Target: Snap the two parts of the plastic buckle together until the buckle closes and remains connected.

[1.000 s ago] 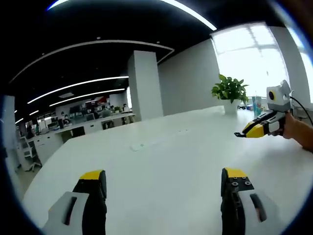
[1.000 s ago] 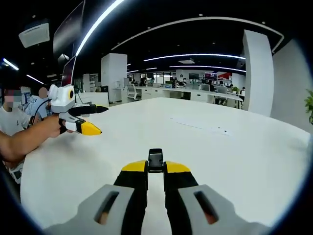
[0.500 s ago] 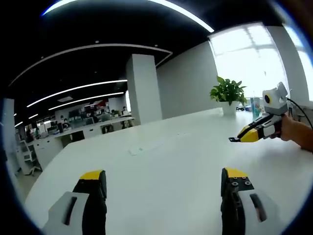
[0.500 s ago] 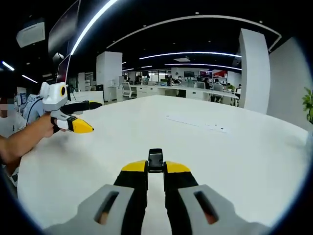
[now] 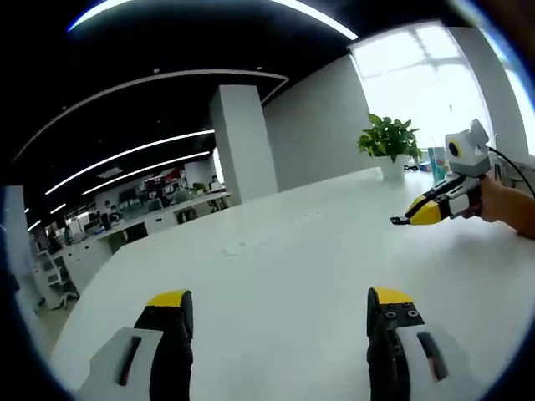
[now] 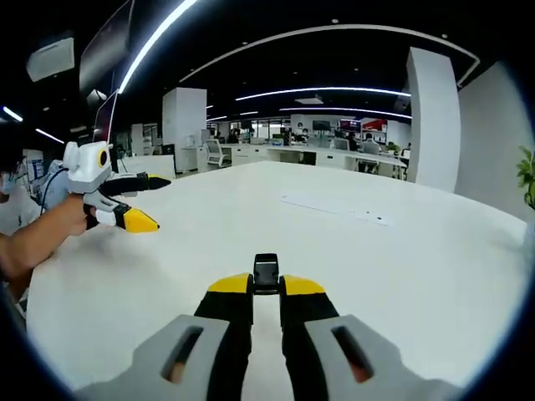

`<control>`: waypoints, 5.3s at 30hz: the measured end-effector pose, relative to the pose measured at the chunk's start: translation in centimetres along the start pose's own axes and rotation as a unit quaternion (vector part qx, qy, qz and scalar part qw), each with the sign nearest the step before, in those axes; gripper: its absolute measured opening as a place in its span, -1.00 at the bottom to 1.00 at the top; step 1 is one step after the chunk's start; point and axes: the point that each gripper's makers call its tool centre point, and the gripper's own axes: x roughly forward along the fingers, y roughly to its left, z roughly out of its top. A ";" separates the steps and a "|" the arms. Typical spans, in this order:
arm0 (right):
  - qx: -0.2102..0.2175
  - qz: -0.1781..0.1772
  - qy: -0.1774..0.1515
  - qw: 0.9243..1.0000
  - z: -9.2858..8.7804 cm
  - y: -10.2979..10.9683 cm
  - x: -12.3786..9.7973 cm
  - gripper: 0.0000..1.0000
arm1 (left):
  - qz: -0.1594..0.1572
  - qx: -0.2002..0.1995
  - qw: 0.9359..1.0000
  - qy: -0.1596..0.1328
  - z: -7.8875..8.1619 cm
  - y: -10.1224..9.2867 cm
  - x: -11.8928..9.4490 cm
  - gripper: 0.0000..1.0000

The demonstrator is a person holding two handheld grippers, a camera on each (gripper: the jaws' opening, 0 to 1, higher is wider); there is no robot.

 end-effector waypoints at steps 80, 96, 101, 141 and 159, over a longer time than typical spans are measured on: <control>-0.003 -0.038 0.009 0.999 2.0 -4.3 8.4 -0.81 | -0.054 -0.018 0.998 -0.014 1.1 -3.1 0.1 0.99; -0.008 -0.032 0.014 0.999 2.4 -4.9 10.5 -0.81 | -0.058 -0.016 0.998 -0.018 1.4 -3.4 0.0 0.99; -0.008 -0.030 0.013 0.999 2.4 -4.8 10.7 -0.81 | -0.062 -0.017 0.998 -0.016 1.3 -3.5 -0.1 0.99; -0.002 -0.029 0.023 0.999 3.7 -6.3 15.5 -0.81 | -0.070 -0.004 0.997 -0.026 1.8 -4.9 -1.1 0.99; -0.004 -0.024 0.024 0.999 4.8 -6.9 18.1 -0.81 | -0.074 -0.007 0.997 -0.015 1.3 -5.1 -0.6 0.99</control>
